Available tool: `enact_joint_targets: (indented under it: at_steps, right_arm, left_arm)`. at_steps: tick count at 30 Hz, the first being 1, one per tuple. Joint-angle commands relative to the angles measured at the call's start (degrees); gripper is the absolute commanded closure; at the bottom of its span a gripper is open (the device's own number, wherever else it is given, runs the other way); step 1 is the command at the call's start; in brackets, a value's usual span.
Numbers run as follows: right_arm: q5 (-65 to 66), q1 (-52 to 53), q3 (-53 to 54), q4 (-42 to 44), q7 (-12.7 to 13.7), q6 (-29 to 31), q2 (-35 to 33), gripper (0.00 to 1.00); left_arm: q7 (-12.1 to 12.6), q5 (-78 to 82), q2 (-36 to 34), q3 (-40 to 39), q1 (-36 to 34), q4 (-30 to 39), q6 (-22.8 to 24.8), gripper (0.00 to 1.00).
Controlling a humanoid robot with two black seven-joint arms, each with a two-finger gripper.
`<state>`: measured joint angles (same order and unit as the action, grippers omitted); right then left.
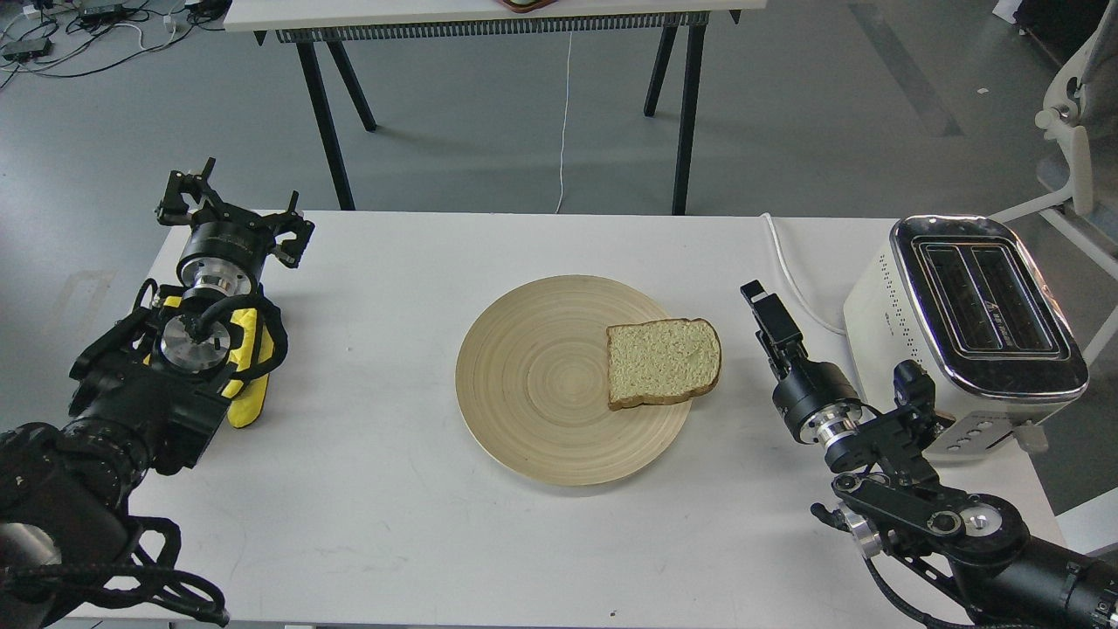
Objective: Put bread in toaster with right arm
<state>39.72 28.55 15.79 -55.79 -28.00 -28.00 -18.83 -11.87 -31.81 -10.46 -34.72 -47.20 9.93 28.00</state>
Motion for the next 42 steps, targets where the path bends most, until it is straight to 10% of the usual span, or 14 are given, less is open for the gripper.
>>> enact_joint_targets:
  at_steps: [1, 12, 31, 42]
  right_arm:
    - [-0.17, 0.1, -1.47, 1.29, 0.0, 0.0, 0.54, 0.03]
    - [-0.08, 0.37, -2.96, 5.34, 0.0, 0.0, 6.87, 0.1]
    - [-0.17, 0.81, -9.73, 4.99, 0.0, 0.0, 7.05, 0.92]
    - [-0.26, 0.9, -9.47, 3.06, 0.0, 0.0, 5.12, 0.96]
  left_arm:
    - [0.01, 0.0, 0.0, 0.0, 0.0, 0.0, 0.0, 0.0]
    - [0.01, 0.0, 0.0, 0.0, 0.0, 0.0, 0.0, 0.0]
    - [0.01, 0.0, 0.0, 0.0, 0.0, 0.0, 0.0, 0.0]
    - [0.01, 0.0, 0.0, 0.0, 0.0, 0.0, 0.0, 0.0]
